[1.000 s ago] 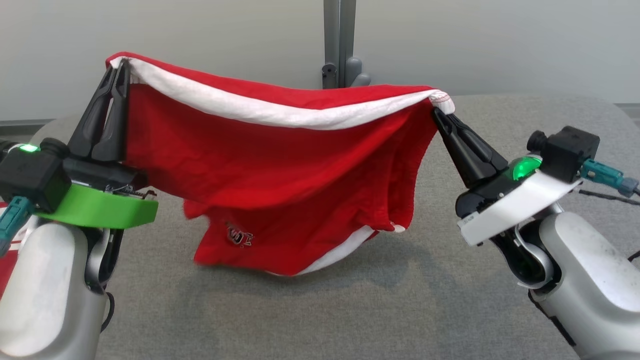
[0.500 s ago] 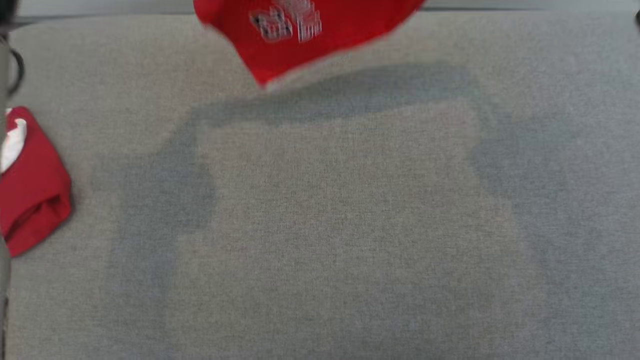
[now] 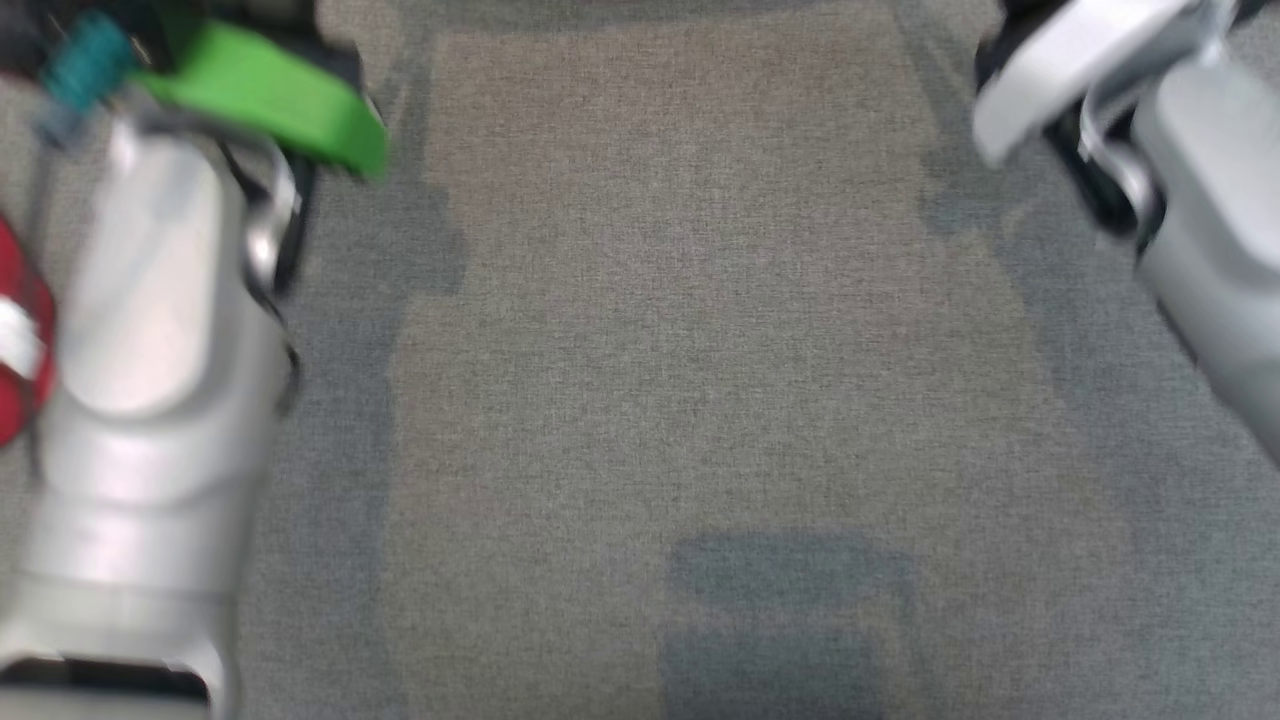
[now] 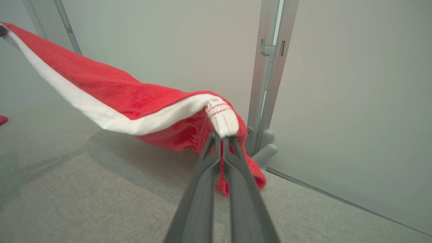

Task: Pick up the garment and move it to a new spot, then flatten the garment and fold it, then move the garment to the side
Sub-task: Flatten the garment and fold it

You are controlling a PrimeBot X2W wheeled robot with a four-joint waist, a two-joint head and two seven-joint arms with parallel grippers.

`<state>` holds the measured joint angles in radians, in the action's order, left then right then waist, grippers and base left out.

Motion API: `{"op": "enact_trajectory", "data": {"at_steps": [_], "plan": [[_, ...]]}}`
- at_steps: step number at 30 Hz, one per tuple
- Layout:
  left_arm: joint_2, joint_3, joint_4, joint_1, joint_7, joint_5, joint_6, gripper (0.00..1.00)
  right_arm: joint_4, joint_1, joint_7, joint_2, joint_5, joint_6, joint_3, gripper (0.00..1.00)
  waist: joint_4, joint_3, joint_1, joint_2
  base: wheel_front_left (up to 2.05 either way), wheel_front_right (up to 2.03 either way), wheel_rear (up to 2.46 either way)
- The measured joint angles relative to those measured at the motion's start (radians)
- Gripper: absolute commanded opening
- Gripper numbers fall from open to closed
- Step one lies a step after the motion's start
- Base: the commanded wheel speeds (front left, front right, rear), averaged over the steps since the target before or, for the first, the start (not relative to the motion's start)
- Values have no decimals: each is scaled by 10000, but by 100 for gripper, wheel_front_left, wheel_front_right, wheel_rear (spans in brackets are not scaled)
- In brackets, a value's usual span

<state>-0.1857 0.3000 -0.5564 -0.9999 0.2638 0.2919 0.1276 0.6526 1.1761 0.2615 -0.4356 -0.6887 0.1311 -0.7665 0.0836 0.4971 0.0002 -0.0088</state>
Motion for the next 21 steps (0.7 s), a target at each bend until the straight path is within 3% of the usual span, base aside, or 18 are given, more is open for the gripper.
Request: {"op": "enact_trajectory", "data": {"at_steps": [6, 11, 15, 21], "plan": [[725, -422, -86, 3062, 2, 474, 13, 0, -1060, -2340, 4, -1057, -2054, 2, -2025, 0, 57, -274, 0, 0, 0, 0, 0], [865, -389, -169, 4869, 2, 560, 15, 0, -1896, -3780, 17, -1781, -3377, -2, -3267, 0, 41, -929, -1, 0, 0, 0, 0], [821, -575, -111, 6295, 2, 608, 15, 0, -2330, -4842, 35, -1988, -4456, 0, -3762, 0, -23, -1817, -2, 0, 0, 0, 0], [855, -1195, 35, 7958, 2, 784, 17, 0, -2782, -6572, 31, -1985, -4987, -2, -3695, 0, -31, -3058, -3, 0, 0, 0, 0]]}}
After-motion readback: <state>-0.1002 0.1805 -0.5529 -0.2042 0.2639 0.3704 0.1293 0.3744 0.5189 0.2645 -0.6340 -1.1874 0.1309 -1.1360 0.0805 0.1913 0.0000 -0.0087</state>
